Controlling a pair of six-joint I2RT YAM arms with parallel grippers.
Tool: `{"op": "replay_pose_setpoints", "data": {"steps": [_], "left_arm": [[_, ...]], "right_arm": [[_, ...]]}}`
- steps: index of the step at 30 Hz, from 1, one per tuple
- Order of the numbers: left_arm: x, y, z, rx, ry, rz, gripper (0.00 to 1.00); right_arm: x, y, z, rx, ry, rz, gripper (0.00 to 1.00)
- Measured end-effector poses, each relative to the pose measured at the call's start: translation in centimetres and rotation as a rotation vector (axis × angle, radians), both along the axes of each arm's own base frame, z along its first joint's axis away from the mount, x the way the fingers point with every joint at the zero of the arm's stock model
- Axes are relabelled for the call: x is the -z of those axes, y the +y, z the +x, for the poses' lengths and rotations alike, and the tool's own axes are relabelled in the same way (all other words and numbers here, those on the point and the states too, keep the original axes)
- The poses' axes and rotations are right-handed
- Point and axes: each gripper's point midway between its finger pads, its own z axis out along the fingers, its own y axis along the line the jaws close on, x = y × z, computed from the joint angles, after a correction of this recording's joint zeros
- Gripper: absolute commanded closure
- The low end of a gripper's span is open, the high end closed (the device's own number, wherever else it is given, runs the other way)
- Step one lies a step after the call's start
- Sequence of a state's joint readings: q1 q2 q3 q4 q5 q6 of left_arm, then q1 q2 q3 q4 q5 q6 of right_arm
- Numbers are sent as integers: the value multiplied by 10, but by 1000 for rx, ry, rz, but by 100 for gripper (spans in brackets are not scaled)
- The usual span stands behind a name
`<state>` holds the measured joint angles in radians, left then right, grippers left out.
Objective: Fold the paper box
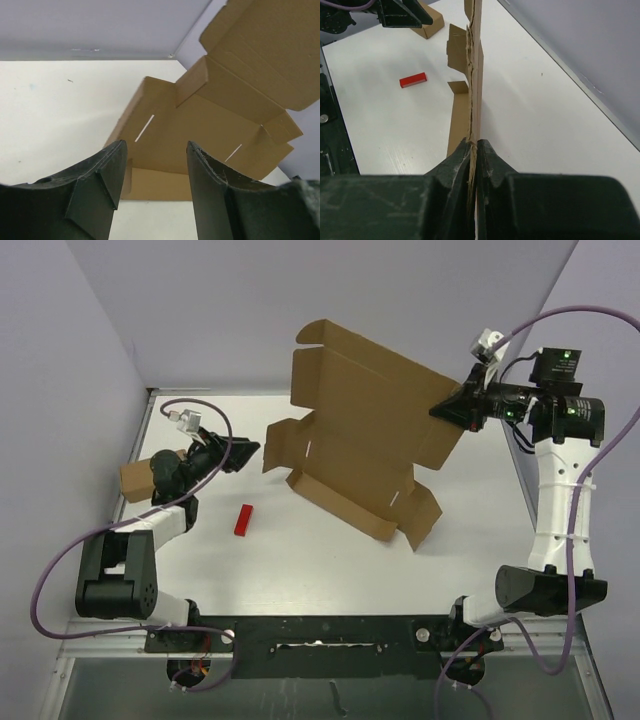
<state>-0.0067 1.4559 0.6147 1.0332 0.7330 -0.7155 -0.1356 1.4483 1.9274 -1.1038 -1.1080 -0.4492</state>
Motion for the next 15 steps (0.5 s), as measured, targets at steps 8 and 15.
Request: {"op": "replay_pose_setpoints", "data": {"steps": [8,15], "left_arm": [[32,-18,-8,18,76,61,45],[53,-25,-12,3,122,138,43]], "right_arm": [[25,13,9,-52,-10,-78,100],[57,15,11,-65,55,-94,100]]}}
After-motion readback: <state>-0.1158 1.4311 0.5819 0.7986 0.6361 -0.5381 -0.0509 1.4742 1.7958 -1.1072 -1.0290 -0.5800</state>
